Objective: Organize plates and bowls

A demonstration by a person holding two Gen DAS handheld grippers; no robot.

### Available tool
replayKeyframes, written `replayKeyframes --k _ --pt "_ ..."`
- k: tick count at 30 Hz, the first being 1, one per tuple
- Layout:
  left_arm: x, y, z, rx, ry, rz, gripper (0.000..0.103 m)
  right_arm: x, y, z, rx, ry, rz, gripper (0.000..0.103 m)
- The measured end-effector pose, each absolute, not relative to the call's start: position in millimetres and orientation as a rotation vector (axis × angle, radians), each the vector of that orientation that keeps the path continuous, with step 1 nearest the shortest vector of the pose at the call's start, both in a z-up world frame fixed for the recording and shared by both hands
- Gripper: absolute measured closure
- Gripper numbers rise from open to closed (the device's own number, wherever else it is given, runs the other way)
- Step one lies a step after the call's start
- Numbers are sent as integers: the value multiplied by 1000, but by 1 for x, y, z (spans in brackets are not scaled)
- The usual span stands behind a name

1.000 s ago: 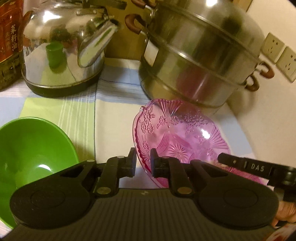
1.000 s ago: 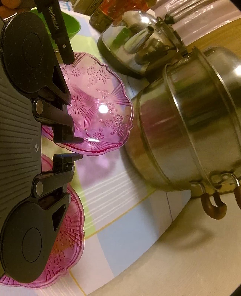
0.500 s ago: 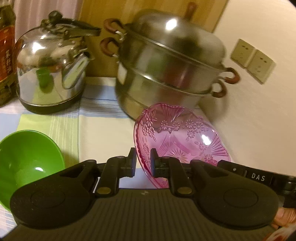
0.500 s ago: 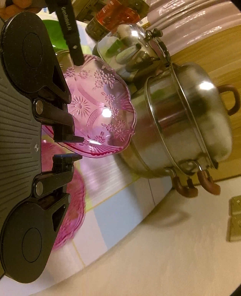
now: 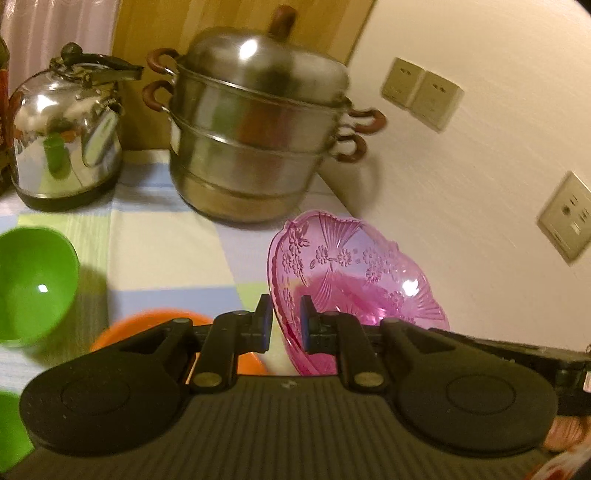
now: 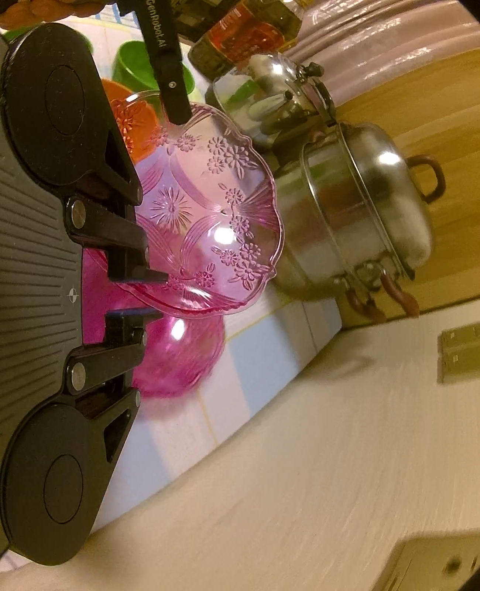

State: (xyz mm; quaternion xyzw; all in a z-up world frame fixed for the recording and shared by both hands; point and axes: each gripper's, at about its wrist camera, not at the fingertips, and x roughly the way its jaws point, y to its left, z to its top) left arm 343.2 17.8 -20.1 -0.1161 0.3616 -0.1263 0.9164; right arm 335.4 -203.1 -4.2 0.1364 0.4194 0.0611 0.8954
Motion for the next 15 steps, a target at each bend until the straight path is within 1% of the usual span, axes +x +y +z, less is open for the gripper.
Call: replayKeyframes --k 8,15 --pt "312 -10 -34 -205 778 -270 90 297 -231 -11 258 910 111 91" --pt "311 -14 -45 -202 806 -275 90 293 -237 -20 236 940 108 91"
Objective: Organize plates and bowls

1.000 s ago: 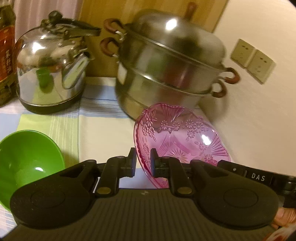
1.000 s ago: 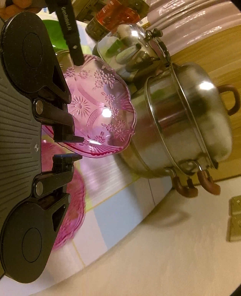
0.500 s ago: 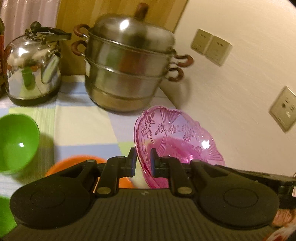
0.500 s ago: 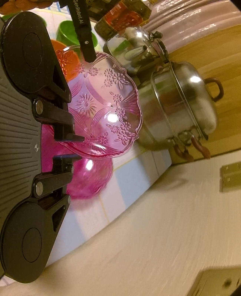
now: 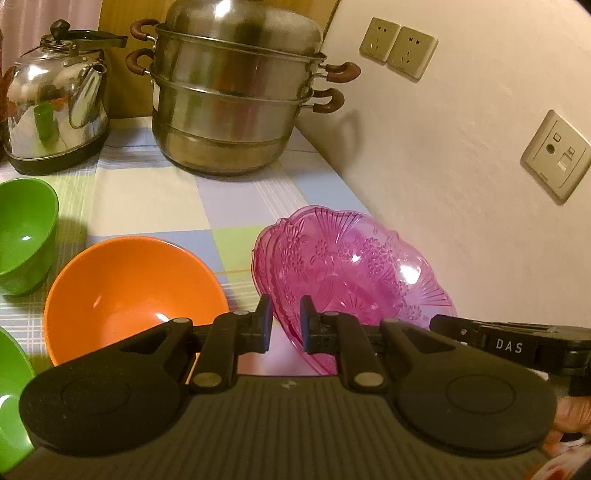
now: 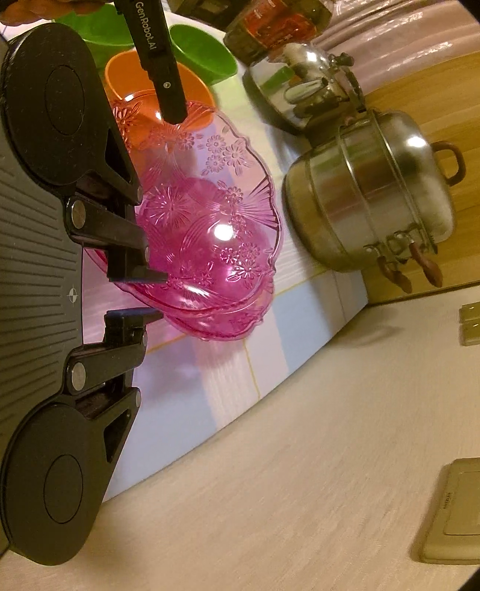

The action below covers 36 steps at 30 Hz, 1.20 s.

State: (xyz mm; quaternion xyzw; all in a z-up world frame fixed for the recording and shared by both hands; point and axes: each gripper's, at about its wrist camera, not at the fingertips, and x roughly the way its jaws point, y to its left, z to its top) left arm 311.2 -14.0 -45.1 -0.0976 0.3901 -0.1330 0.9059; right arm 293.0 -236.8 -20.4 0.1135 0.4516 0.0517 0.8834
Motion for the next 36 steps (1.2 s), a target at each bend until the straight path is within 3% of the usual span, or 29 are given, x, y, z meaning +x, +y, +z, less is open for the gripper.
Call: replayKeyframes --k 36 --pt "388 -45 -75 -83 863 -281 90 360 -244 -58 200 961 59 89"
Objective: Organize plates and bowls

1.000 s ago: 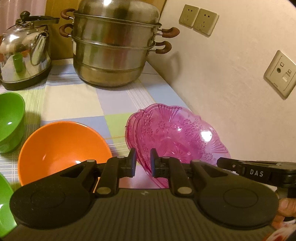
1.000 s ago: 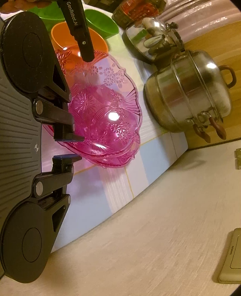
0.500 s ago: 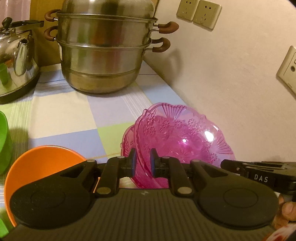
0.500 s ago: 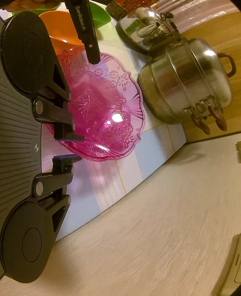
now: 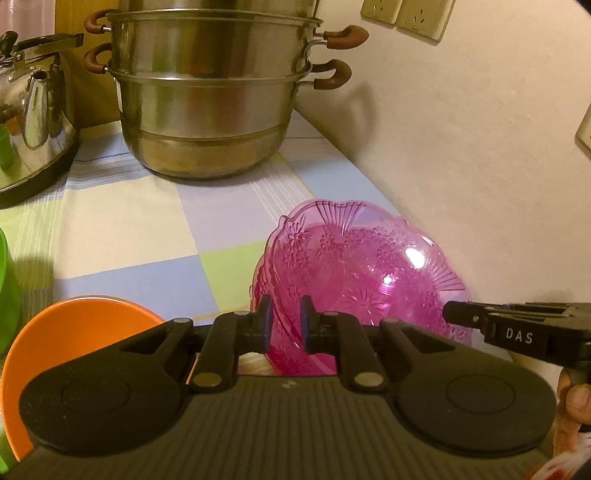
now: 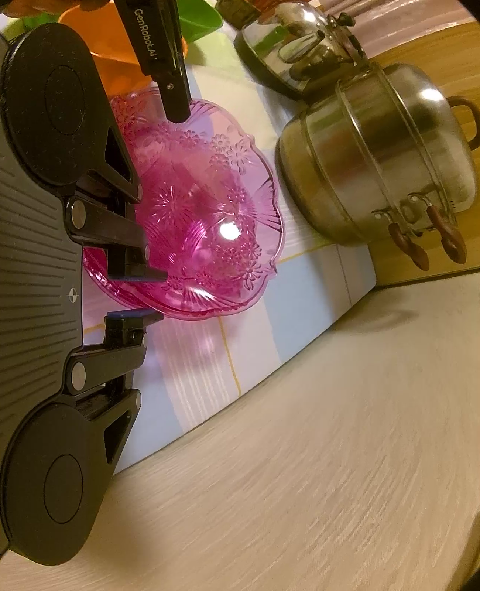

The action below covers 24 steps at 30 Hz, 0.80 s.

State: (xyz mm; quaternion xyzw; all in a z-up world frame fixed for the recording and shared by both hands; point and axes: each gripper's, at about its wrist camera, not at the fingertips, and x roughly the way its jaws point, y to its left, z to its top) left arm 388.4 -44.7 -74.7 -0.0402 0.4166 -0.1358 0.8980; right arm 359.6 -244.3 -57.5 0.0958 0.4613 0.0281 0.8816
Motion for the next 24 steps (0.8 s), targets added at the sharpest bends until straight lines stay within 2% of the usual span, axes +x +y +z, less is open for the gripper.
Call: replayKeyframes --k 13,15,16,17,24 --pt "391 -48 -80 -74 881 -261 88 363 -243 -65 211 971 54 88" --pt "393 -49 -81 -60 880 -240 77 365 -245 -68 231 975 53 80" --pt "392 -49 -81 -52 874 -227 70 366 -247 -69 238 972 43 59" --pt "391 -48 -80 -51 867 -220 69 366 -249 -68 252 967 37 48" --pt "390 -40 -72 -83 846 -222 69 365 -258 -65 319 956 43 48"
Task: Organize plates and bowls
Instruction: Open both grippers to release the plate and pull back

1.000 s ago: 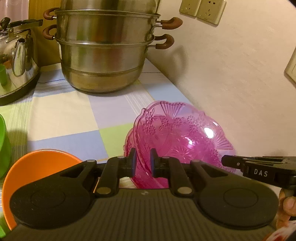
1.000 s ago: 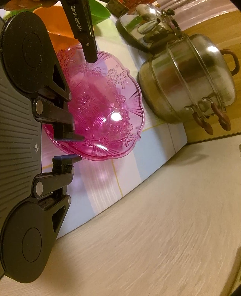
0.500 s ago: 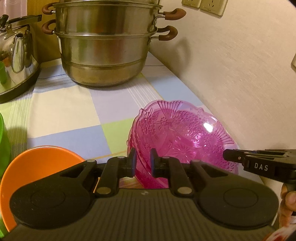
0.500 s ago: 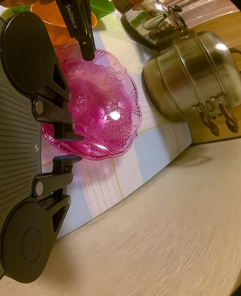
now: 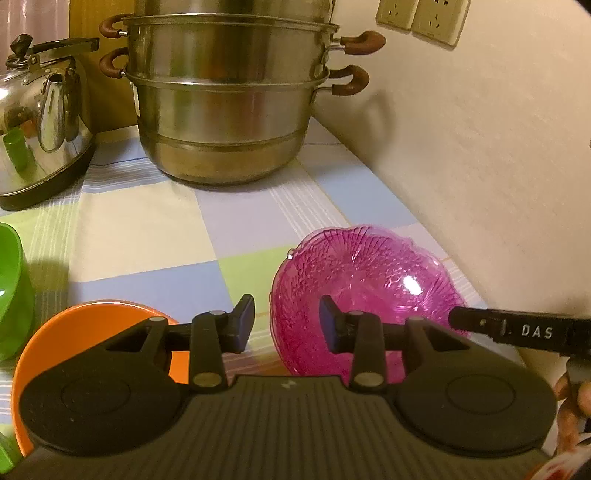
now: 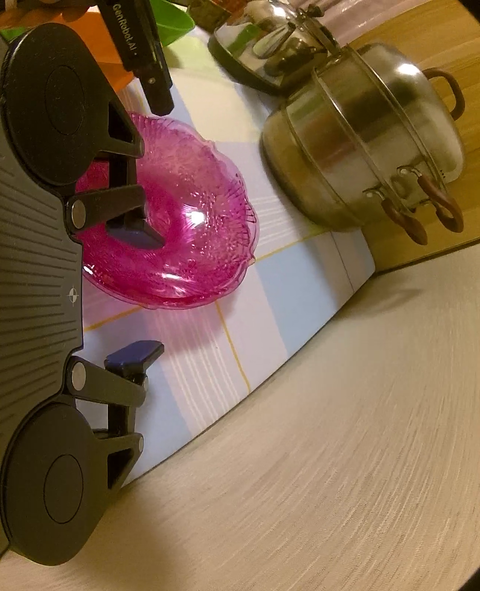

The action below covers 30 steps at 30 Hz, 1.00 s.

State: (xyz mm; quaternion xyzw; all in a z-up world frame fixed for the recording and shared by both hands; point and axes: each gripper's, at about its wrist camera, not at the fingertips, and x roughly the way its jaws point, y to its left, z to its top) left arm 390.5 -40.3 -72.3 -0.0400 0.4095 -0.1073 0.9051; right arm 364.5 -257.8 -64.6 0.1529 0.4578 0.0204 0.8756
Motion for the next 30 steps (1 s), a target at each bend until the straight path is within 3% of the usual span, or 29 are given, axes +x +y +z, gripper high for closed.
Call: replayKeyframes --k 4,8,11,24,28,30 --pt "391 -38 -69 -102 840 -226 69 360 -261 -60 348 954 35 51" --pt "391 -36 -67 -112 832 -227 69 361 -263 -58 352 957 19 77" --pt "391 -35 -66 -114 833 -228 69 363 -266 -63 360 977 16 82" --pt "364 -23 -29 -119 740 -216 69 340 -252 -21 393 788 57 80" --pt "339 -18 -16 -126 702 -210 69 324 -240 3 374 681 64 62" --pt "323 -14 -11 -132 690 -204 69 315 -235 10 369 657 65 60"
